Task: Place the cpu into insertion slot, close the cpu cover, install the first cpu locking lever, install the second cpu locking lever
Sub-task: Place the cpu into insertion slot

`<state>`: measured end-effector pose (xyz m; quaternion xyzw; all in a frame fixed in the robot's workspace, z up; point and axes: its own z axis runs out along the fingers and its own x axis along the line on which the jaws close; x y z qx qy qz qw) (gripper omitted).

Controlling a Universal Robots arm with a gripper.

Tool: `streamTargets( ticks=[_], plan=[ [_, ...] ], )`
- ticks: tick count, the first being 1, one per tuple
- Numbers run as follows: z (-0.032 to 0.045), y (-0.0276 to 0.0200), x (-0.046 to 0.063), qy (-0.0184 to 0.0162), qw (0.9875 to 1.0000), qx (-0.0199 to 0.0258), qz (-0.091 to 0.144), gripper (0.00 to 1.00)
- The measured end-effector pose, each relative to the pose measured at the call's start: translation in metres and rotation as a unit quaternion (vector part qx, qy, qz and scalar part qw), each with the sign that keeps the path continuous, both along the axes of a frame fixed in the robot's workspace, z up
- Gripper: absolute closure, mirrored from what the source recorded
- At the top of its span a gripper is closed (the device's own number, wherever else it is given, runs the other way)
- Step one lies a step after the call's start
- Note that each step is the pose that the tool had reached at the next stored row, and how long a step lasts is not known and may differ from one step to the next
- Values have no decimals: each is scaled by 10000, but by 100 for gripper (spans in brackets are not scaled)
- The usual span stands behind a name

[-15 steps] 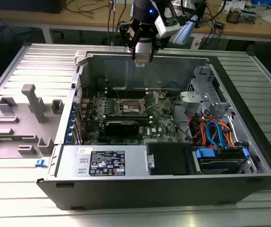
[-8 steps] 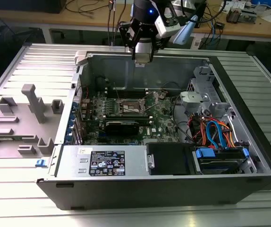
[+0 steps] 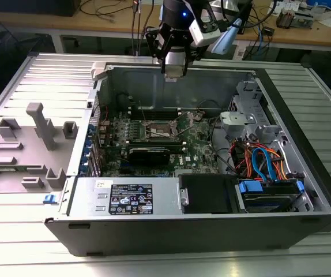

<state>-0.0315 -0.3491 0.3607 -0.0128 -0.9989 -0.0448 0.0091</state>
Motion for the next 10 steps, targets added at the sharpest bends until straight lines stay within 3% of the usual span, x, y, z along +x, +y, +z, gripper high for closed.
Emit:
streamTargets(
  ticks=[6,10],
  plan=[
    [-1,-16,0,0,10000,0,-10,46],
    [-5,-18,0,0,9998,0,-179,46]
  ],
)
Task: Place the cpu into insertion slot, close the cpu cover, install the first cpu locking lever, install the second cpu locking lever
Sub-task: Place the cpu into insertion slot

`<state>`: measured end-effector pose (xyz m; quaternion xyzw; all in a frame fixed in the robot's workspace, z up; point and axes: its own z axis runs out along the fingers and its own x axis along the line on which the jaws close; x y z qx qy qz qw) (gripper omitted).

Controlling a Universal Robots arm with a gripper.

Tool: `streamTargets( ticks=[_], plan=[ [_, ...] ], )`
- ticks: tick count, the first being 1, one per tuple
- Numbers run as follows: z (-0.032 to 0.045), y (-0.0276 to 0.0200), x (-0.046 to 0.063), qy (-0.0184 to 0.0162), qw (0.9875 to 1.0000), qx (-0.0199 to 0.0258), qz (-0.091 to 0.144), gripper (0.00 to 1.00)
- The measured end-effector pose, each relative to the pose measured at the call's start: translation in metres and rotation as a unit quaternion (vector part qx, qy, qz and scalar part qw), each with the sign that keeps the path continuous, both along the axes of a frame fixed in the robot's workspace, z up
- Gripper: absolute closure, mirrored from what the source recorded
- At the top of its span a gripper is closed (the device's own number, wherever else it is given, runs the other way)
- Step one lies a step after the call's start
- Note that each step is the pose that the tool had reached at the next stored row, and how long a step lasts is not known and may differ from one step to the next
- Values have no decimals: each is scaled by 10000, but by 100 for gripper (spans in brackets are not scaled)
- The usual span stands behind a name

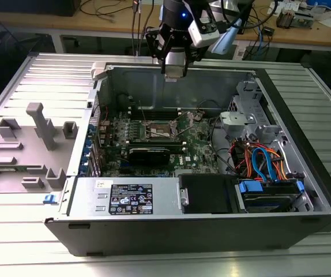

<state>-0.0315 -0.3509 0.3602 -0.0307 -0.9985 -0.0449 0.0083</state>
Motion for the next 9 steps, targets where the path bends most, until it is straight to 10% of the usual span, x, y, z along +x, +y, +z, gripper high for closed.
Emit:
streamTargets(
  ticks=[9],
  plan=[
    [-14,-70,0,0,10000,1,-14,46]
  ],
)
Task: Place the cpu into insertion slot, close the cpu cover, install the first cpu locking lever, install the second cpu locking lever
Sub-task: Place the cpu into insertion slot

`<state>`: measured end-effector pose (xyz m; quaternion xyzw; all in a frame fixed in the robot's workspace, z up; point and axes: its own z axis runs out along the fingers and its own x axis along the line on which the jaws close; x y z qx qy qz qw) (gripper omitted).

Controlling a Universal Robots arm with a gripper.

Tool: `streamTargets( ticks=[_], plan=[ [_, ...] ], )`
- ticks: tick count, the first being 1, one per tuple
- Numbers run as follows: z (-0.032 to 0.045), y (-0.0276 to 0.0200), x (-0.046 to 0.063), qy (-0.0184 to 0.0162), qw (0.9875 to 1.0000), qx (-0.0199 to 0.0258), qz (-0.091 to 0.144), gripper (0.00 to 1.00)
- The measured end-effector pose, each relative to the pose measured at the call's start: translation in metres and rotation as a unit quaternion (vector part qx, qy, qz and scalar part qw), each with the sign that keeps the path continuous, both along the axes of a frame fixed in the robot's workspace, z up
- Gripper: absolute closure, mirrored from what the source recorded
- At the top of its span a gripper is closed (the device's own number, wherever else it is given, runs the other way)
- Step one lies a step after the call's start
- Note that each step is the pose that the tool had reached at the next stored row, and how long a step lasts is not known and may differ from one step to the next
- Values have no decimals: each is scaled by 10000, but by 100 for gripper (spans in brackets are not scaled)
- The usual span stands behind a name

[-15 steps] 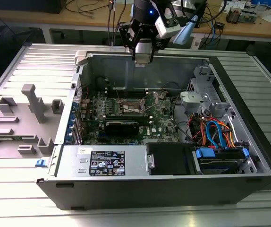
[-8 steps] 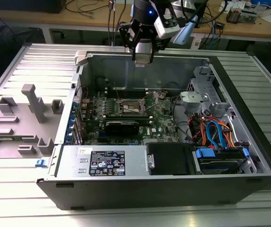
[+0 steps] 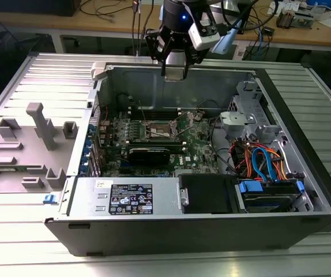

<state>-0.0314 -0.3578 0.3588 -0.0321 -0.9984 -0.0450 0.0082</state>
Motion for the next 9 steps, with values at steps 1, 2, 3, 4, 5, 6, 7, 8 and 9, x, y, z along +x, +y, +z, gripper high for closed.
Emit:
streamTargets(
  ticks=[1,2,3,4,5,6,7,8,9],
  plan=[
    [-1,-7,0,0,10000,0,0,46],
    [-2,-10,-1,-1,10000,1,-1,46],
    [-2,-15,0,0,10000,0,-1,46],
    [-1,-18,0,0,10000,0,0,46],
    [-2,-19,0,0,10000,1,0,46],
    [-1,-20,0,0,10000,0,0,46],
    [-1,-21,0,0,10000,0,0,46],
    [-1,-21,0,0,10000,0,0,46],
    [-1,-21,0,0,10000,0,0,46]
  ],
)
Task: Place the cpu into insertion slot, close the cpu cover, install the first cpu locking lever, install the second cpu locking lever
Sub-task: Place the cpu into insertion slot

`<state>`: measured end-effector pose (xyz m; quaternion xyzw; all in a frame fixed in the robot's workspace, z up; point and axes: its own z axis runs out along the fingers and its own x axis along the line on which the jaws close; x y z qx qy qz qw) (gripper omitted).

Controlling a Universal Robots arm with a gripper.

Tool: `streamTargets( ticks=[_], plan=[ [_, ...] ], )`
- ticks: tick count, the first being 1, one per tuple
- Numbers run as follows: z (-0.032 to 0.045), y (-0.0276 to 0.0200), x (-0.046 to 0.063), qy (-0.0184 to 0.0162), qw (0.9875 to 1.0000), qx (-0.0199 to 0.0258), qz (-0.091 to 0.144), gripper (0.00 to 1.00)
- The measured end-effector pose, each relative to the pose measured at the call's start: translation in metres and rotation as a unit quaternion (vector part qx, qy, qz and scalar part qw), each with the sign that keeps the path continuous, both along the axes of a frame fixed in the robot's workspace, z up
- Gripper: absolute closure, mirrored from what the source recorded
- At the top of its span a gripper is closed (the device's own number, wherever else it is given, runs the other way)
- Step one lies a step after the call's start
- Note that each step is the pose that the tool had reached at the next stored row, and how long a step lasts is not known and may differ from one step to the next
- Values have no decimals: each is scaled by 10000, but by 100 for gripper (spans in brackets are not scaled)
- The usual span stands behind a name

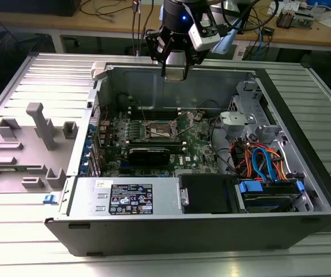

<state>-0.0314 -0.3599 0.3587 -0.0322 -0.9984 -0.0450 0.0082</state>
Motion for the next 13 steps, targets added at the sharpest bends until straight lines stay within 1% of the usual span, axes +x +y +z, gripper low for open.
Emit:
streamTargets(
  ticks=[10,13],
  plan=[
    [-1,-5,0,0,10000,0,-13,46],
    [-11,-7,1,1,9997,-1,-248,46]
  ],
)
